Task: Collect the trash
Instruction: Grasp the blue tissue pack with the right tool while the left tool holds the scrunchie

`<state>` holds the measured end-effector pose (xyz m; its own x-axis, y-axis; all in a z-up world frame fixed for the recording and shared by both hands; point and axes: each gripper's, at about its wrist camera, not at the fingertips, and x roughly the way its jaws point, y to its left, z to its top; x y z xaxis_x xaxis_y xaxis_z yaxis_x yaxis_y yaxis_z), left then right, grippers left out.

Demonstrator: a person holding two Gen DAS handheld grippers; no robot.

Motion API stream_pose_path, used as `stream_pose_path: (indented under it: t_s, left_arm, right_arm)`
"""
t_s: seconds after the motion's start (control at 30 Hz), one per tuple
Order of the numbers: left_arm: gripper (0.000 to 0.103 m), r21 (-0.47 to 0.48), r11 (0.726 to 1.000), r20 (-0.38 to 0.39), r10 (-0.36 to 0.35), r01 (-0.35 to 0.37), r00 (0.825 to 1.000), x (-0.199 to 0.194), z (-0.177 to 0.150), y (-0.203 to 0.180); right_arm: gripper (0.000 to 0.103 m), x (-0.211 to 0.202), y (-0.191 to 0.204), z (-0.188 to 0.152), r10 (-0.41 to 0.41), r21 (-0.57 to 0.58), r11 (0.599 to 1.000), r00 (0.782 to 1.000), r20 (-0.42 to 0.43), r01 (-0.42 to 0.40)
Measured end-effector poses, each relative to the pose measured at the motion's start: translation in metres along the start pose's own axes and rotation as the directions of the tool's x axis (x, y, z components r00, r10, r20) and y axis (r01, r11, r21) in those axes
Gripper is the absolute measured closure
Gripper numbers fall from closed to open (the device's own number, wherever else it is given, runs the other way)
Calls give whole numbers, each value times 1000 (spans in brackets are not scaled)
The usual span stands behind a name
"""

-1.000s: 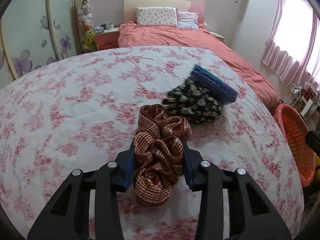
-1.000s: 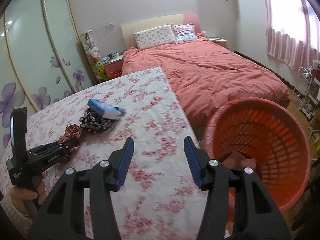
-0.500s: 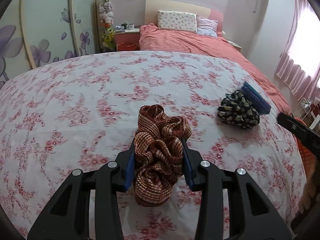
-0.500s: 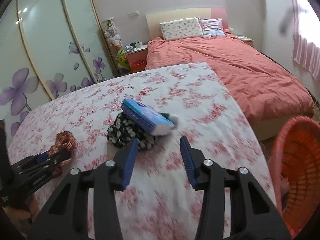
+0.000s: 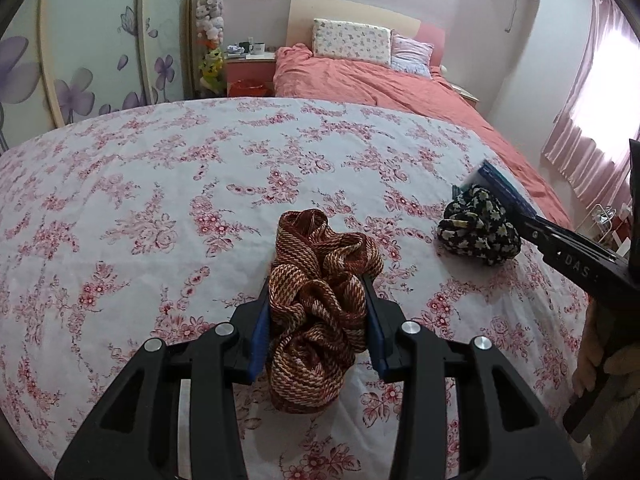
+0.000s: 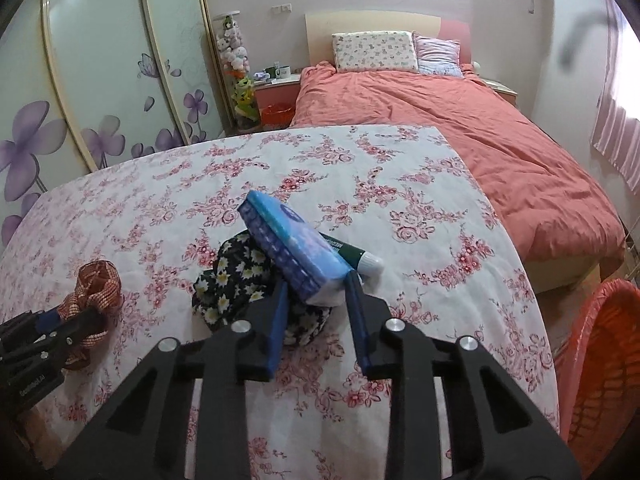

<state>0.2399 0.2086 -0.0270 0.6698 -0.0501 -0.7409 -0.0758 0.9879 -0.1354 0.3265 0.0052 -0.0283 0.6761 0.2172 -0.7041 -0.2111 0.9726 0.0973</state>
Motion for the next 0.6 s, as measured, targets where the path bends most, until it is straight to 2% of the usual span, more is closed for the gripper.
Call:
stream_pose_path:
  t_s: [0.2,0.27,0.6]
  left_arm:
    - [62,4,1000,-6,-8,8,1000,4,0,-3]
    - [62,3,1000,-7,-7,7,1000,4,0,-3]
    - [62,5,1000,-1,-14,14,1000,3,4,-14]
  right_arm:
    - [77,4,6,2,4,-23,1000,1000,0,-4]
    - [86,5,8,3,9,-25,1000,1000,0,-9]
    - [89,-8,0,-5,25,24,999,999,22,-26]
